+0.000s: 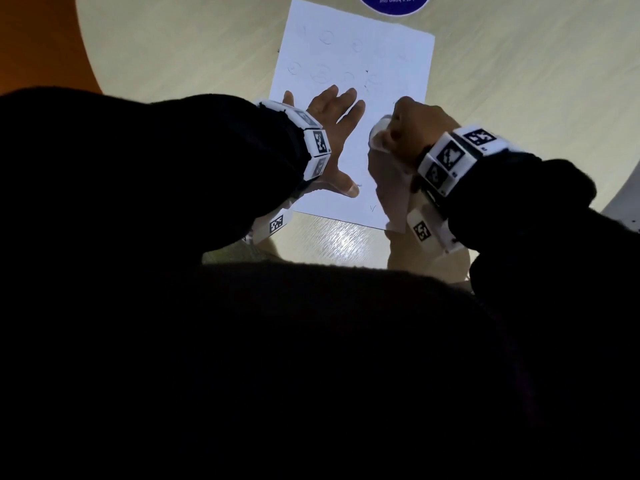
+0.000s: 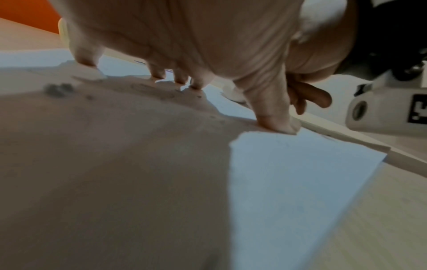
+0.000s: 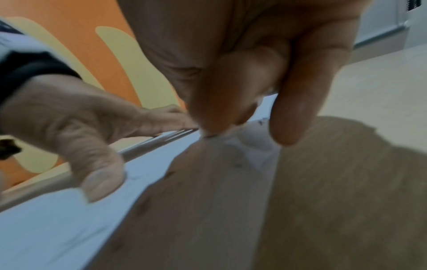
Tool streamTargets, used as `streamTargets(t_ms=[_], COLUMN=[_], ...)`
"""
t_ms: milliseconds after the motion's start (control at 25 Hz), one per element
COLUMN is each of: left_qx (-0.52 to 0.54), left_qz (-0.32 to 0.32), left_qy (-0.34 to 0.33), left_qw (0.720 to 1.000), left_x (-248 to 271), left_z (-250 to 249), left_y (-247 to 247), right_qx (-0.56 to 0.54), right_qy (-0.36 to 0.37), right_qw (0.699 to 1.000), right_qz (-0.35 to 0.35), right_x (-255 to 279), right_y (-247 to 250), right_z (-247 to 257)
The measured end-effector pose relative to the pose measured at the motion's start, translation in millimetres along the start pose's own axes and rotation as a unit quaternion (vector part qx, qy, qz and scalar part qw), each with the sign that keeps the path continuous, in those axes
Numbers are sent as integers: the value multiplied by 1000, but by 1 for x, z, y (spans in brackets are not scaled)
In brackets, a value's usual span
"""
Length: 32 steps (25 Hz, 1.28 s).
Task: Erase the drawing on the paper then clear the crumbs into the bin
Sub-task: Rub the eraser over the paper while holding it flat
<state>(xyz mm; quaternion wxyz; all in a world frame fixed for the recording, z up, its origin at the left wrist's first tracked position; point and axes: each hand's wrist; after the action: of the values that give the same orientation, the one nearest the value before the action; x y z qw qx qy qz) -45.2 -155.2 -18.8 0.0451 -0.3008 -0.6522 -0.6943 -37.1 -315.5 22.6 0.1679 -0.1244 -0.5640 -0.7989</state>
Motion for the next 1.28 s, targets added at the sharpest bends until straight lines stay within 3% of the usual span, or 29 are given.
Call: streamTargets(t_ms=[200, 400, 560, 760, 960, 1160, 1280], left_qx=[0, -3, -6, -4, -6, -1, 1], left_qz=[9, 10, 9, -1, 6, 4, 11], left_qy=[1, 2, 1, -8, 1, -2, -2], left_qw=[1000, 1000, 1000, 1000, 1000, 1000, 1000], left_x=[0, -1, -2, -1, 0, 0, -1], left_z=[1, -1, 1, 2, 1, 1, 3], left_y=[-1, 0, -2, -2, -1, 0, 0], right_qx=[54, 11, 40, -3, 29, -4, 26], right_qy=[23, 4, 23, -1, 23, -4, 12], right_qw=[997, 1000, 998, 1000, 999, 1000, 999], right_qz=[42, 0, 48, -7, 40, -12, 18], right_x=[25, 0, 27, -1, 25, -6, 16], right_y=[-18, -3, -19, -5, -20, -4, -17], right_z=[-7, -2, -11, -8, -12, -5, -7])
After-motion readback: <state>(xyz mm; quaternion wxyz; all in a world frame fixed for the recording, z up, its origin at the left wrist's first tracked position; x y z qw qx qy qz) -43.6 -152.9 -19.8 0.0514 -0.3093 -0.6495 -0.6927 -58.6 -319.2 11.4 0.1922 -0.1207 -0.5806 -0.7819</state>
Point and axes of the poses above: each hand's wrist, its own x-axis away from the middle knuckle, its own y-axis out of the back of the hand, z = x × y, and after that the axes turned 6 degrees about -x, right-handed
